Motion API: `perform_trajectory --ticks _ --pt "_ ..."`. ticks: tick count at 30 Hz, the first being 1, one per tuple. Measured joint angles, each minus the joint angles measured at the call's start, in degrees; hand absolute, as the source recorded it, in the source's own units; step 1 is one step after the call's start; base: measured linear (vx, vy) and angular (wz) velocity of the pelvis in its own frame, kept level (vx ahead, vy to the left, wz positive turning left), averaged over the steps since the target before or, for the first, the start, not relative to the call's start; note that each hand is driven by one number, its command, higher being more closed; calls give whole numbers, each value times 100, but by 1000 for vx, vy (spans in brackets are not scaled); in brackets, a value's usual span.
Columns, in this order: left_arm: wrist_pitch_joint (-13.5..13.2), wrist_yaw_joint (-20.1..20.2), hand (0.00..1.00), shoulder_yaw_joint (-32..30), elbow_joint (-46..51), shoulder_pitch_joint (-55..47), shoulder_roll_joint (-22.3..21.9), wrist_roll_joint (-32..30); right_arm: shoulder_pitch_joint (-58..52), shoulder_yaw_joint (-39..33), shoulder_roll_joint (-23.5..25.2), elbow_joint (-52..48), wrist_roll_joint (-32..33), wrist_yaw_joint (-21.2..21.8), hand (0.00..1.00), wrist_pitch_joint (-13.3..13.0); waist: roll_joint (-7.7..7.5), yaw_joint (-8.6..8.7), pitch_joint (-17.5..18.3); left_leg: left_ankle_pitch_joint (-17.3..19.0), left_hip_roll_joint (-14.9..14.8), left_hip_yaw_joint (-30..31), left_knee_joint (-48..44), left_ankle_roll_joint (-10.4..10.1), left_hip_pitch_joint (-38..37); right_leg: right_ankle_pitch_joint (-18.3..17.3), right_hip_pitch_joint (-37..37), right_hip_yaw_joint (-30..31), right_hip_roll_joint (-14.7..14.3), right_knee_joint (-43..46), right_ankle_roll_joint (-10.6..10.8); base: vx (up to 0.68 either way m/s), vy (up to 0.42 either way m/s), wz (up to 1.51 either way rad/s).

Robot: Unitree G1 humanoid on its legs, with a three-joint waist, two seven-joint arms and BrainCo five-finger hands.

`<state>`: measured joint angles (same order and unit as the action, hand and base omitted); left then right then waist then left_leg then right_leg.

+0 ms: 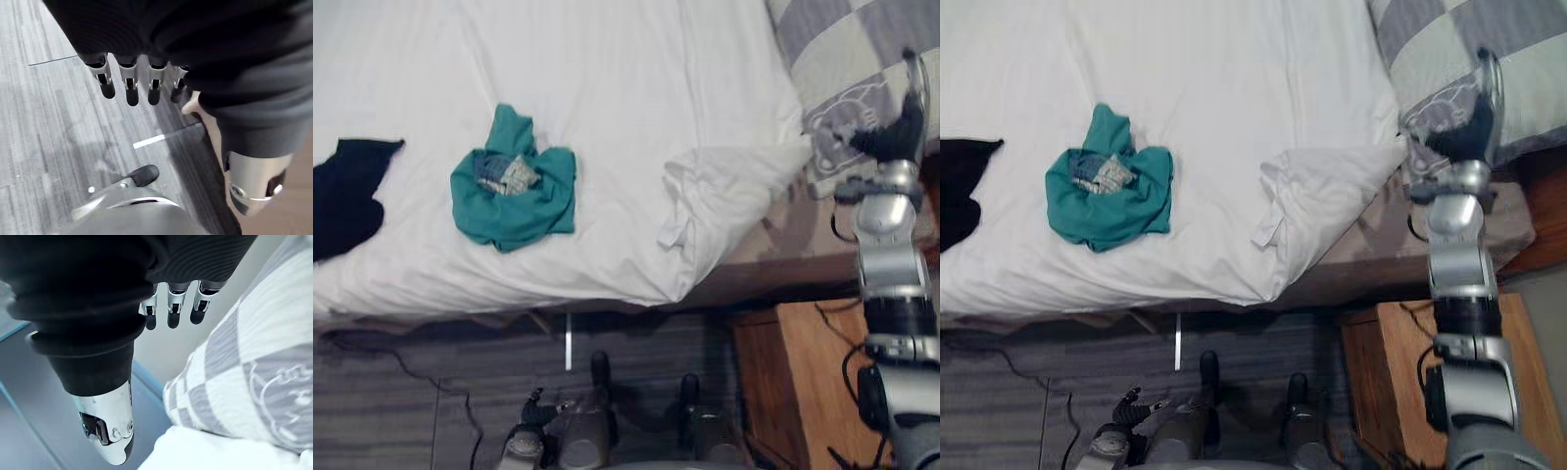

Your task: Tidy the bed and pick cloth on bed and put in laundry

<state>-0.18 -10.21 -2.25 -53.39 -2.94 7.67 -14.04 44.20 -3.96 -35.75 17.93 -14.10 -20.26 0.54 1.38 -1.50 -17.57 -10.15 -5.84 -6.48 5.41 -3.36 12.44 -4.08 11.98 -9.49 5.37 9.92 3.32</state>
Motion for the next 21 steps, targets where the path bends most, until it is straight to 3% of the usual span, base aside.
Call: perform_trajectory --ticks 4,8,9,21 --pt "-49 -103 0 33 136 99 -4 213 938 567 -369 874 0 48 0 -5 146 -152 -489 -198 -11 197 1 5 436 14 409 -151 -5 164 -24 -61 -3 18" --pt "-79 -156 0 160 216 210 -2 240 1100 831 -432 1417 2 117 0 -4 286 -263 -693 -319 -10 348 3 -11 791 1 754 -253 6 314 -47 -49 -1 18" --pt "-85 -181 0 204 211 218 -1 247 1098 905 -390 1606 3 172 100 2 304 -270 -726 -340 -10 384 4 -9 858 0 812 -284 8 339 -47 -9 -11 16" --pt "-96 -262 0 433 232 463 -3 442 665 1007 -147 1770 -1 324 100 -72 329 -250 -806 -355 -10 365 8 -12 671 -70 775 -205 36 583 -92 2 -5 0"
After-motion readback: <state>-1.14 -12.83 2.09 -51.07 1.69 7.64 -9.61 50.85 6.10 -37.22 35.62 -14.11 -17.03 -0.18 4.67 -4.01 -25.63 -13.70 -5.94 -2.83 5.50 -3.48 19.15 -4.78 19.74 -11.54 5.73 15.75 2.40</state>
